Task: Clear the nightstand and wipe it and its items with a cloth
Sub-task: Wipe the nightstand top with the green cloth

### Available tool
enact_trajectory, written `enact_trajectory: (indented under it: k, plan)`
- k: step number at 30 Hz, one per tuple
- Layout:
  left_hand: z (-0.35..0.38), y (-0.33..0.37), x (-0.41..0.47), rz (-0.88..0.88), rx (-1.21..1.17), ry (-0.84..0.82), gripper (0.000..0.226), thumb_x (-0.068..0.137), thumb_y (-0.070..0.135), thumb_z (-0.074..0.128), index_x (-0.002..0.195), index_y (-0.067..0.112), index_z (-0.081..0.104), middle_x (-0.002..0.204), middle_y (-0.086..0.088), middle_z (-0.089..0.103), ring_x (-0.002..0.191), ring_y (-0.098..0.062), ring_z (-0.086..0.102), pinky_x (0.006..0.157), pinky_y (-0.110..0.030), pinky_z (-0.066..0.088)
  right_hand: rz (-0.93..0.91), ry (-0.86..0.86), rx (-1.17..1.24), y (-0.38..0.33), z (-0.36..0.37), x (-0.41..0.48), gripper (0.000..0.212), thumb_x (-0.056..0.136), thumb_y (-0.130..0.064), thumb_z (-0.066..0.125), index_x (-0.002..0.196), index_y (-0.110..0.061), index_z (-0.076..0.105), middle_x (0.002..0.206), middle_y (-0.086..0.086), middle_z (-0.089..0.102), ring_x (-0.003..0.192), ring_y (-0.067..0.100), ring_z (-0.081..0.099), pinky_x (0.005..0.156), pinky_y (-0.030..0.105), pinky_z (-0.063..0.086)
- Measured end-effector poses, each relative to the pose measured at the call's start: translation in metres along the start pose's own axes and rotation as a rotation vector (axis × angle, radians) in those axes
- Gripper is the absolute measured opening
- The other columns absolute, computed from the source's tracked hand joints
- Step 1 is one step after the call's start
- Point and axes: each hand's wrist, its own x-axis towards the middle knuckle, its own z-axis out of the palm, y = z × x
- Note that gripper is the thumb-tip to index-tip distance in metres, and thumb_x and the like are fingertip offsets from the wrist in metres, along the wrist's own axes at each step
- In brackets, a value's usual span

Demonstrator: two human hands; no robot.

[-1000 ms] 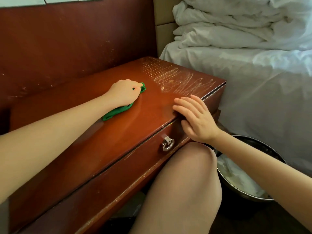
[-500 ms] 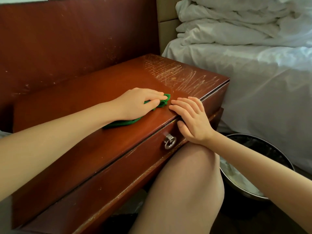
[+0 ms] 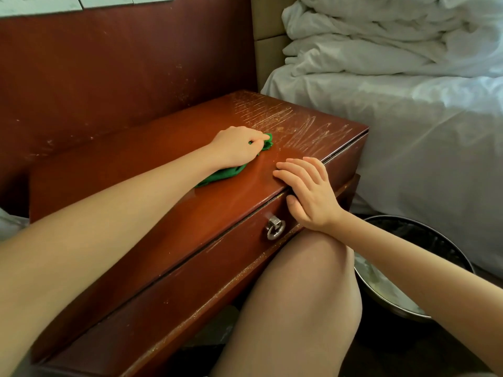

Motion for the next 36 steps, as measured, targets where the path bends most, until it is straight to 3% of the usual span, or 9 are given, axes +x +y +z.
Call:
enact_trajectory:
  k: [1,3,7,9,13,18,23,31,36]
  plan:
    - [-0.012,-0.006,0.008,0.094,0.215,0.038,0.038,0.103,0.007,0.025,0.135,0.002,0.045,0.137,-0.016,0.051,0.133,-0.011,0.037,0.111,-0.022,0.021,-0.003,0.001,0.003,0.0,0.0,0.0,0.04,0.098,-0.03,0.023,0.122,-0.009,0.048,0.122,0.014,0.057,0.117,0.026,0.048,0.105,0.042,0.029]
    - [-0.025,-0.003,0.005,0.341,0.286,-0.09,0.039,0.102,0.024,0.032,0.14,0.024,0.044,0.148,0.004,0.04,0.137,-0.016,0.032,0.112,-0.035,0.022,-0.009,0.021,0.013,0.0,0.001,-0.001,0.039,0.098,-0.029,0.025,0.124,-0.008,0.045,0.127,0.011,0.051,0.119,0.026,0.047,0.108,0.039,0.026]
    - [-0.025,0.005,-0.029,0.563,0.236,-0.066,0.038,0.101,0.027,0.036,0.138,0.031,0.045,0.147,0.011,0.039,0.138,-0.009,0.031,0.114,-0.035,0.022,-0.017,0.122,0.027,0.0,-0.002,-0.002,0.032,0.094,-0.016,0.035,0.123,-0.007,0.045,0.129,0.01,0.046,0.12,0.028,0.046,0.109,0.037,0.029]
    - [-0.025,-0.01,-0.048,0.624,0.238,-0.088,0.038,0.101,0.027,0.037,0.138,0.033,0.044,0.146,0.015,0.039,0.136,-0.001,0.029,0.113,-0.025,0.019,0.036,0.166,0.042,-0.002,-0.004,-0.002,0.034,0.088,-0.009,0.04,0.121,-0.007,0.046,0.126,0.013,0.051,0.118,0.028,0.047,0.108,0.037,0.031]
    - [-0.039,-0.033,-0.065,0.645,0.2,-0.114,0.038,0.101,0.026,0.038,0.137,0.036,0.044,0.144,0.018,0.038,0.127,0.012,0.023,0.105,-0.011,0.012,0.151,0.145,0.001,-0.003,-0.008,-0.005,0.033,0.086,-0.009,0.041,0.119,-0.009,0.047,0.117,0.02,0.062,0.117,0.027,0.048,0.106,0.04,0.033]
    - [-0.041,-0.039,-0.035,0.446,0.24,-0.015,0.039,0.102,0.026,0.032,0.139,0.027,0.043,0.147,0.007,0.038,0.138,-0.01,0.03,0.112,-0.028,0.02,0.185,0.112,-0.003,-0.005,-0.01,-0.005,0.029,0.088,-0.01,0.039,0.115,-0.011,0.05,0.113,0.018,0.064,0.114,0.025,0.049,0.105,0.039,0.032]
    - [-0.021,-0.002,-0.006,0.258,0.282,0.124,0.041,0.102,0.026,0.028,0.139,0.023,0.046,0.145,0.001,0.045,0.132,-0.023,0.041,0.106,-0.036,0.031,0.193,0.114,0.001,-0.006,-0.011,-0.003,0.028,0.088,-0.01,0.04,0.114,-0.01,0.05,0.11,0.019,0.065,0.111,0.025,0.05,0.103,0.037,0.034]
    - [-0.02,0.002,-0.048,0.557,0.265,-0.026,0.04,0.102,0.028,0.032,0.141,0.033,0.04,0.149,0.011,0.035,0.139,-0.009,0.028,0.111,-0.031,0.022,0.142,0.139,0.055,-0.01,-0.014,-0.002,0.033,0.085,-0.007,0.043,0.118,-0.007,0.048,0.121,0.008,0.051,0.113,0.025,0.05,0.106,0.032,0.032]
    - [-0.031,-0.023,-0.067,0.644,0.201,-0.113,0.038,0.101,0.028,0.037,0.138,0.034,0.042,0.147,0.016,0.036,0.136,0.002,0.025,0.108,-0.016,0.015,0.15,0.043,0.034,-0.011,-0.016,0.001,0.028,0.088,-0.01,0.043,0.115,-0.008,0.053,0.113,0.017,0.064,0.112,0.025,0.051,0.104,0.036,0.034]
